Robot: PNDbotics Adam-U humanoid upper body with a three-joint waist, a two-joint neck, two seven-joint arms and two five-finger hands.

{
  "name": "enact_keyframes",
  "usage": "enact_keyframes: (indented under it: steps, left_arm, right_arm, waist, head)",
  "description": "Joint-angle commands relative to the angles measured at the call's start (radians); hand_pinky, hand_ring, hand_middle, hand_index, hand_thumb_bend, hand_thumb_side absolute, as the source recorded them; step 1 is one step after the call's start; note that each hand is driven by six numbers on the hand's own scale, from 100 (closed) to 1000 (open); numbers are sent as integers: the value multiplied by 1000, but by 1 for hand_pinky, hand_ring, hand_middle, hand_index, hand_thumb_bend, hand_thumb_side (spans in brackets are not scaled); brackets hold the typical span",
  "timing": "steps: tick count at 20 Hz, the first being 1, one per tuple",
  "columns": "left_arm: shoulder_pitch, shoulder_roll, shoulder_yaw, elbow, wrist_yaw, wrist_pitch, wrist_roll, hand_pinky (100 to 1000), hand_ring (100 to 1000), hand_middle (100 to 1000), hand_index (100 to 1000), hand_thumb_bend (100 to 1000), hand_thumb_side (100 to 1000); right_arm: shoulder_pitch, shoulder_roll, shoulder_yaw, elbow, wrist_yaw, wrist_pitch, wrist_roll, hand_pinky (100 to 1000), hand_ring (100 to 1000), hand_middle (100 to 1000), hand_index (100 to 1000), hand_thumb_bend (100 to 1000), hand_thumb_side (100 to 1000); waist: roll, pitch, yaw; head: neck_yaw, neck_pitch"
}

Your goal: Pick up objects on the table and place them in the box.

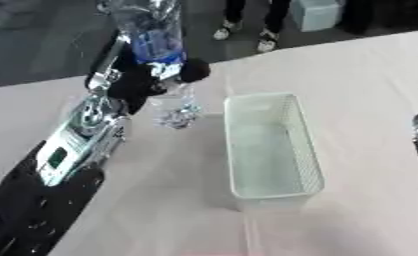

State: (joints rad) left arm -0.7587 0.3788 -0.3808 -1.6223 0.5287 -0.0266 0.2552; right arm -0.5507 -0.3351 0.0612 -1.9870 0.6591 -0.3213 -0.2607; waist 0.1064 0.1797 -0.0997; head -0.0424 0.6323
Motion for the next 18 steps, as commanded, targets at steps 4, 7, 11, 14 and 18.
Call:
enact_keyframes:
  steps: [4, 7, 11, 14, 18]
  left_arm:
    - [-19, -69, -13, 24, -40, -25, -11, 100, 100, 100, 180, 986, 225]
    - [-8, -103, -28, 48, -61, -37, -24, 100, 100, 100, 180, 985, 231]
    - [4, -138, -39, 78, -68, -55, -38, 100, 100, 100, 181, 984, 237]
    - [12, -153, -44, 99, -81, -65, -45, 100, 100, 100, 182, 984, 239]
    - [22, -166, -49, 120, -104, -78, -56, 100, 100, 100, 184, 984, 243]
  right_arm:
    - [-15, -13, -11, -13, 0, 0, -7, 527, 730, 820, 817, 100, 1000]
    - [-17, -12, -12, -13, 3, 1, -8, 524, 730, 819, 817, 100, 1000]
    - [-22, -11, -13, -13, 6, 0, -9, 522, 729, 817, 816, 100, 1000]
    - [-24, -11, -14, -13, 7, 0, -11, 520, 728, 817, 816, 100, 1000]
    - [-25, -10, -14, -13, 8, 0, -11, 519, 728, 816, 816, 100, 1000]
  waist:
    - [-6, -9, -34]
    - [-6, -1, -55]
    - [-6, 9, -79]
    - [-5, 14, -94]
    - [0, 19, -110]
  head:
    - [31, -10]
    - [47, -15]
    - [64, -20]
    - [72, -22]
    - [77, -25]
